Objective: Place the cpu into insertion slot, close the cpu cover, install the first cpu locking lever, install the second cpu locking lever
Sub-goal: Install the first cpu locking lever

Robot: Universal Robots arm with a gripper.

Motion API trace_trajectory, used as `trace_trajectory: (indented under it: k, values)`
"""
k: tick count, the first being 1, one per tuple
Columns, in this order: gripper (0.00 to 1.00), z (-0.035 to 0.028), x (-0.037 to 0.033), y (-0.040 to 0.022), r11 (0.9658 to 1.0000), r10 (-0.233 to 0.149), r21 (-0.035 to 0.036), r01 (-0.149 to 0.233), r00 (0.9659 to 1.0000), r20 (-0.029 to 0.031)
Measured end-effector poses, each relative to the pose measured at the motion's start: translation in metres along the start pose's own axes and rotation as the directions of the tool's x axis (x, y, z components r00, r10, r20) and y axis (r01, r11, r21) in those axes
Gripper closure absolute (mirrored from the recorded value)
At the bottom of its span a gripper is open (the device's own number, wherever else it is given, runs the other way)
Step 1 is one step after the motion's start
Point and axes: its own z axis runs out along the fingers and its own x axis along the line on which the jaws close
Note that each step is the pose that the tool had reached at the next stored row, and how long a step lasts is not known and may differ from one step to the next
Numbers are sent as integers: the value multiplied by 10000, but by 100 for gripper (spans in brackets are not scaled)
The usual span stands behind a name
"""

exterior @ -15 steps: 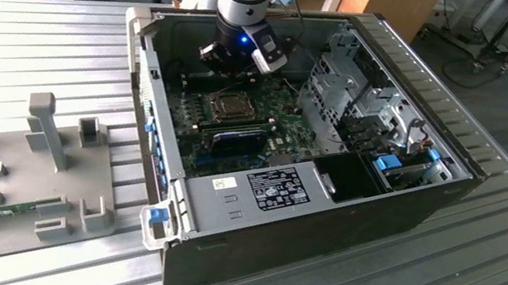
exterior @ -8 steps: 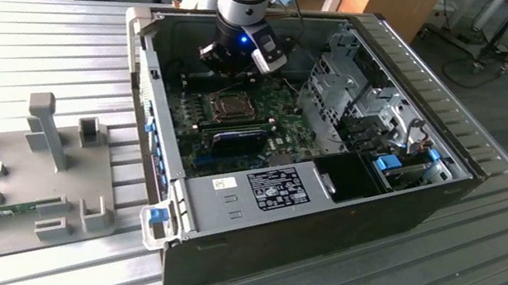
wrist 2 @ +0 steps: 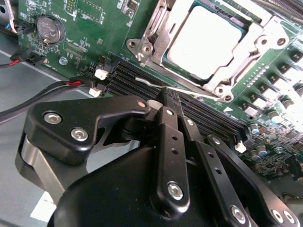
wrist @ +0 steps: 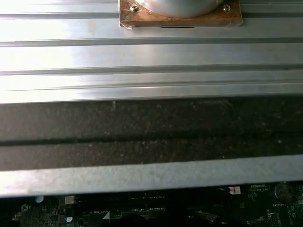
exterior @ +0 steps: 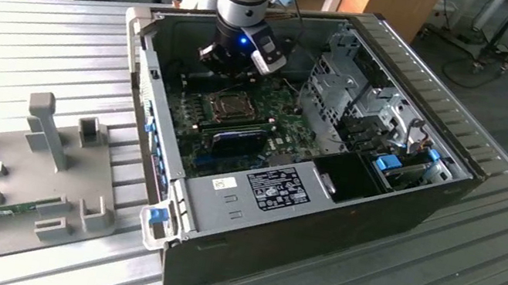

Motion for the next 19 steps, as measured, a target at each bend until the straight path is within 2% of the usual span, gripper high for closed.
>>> trace_trajectory:
  k: [13, 19]
  values:
    - [90, 91, 10, -20, 10000, 13, 1, -13, 10000, 3]
    - [90, 96, 10, -22, 10000, 14, 2, -14, 10000, 3]
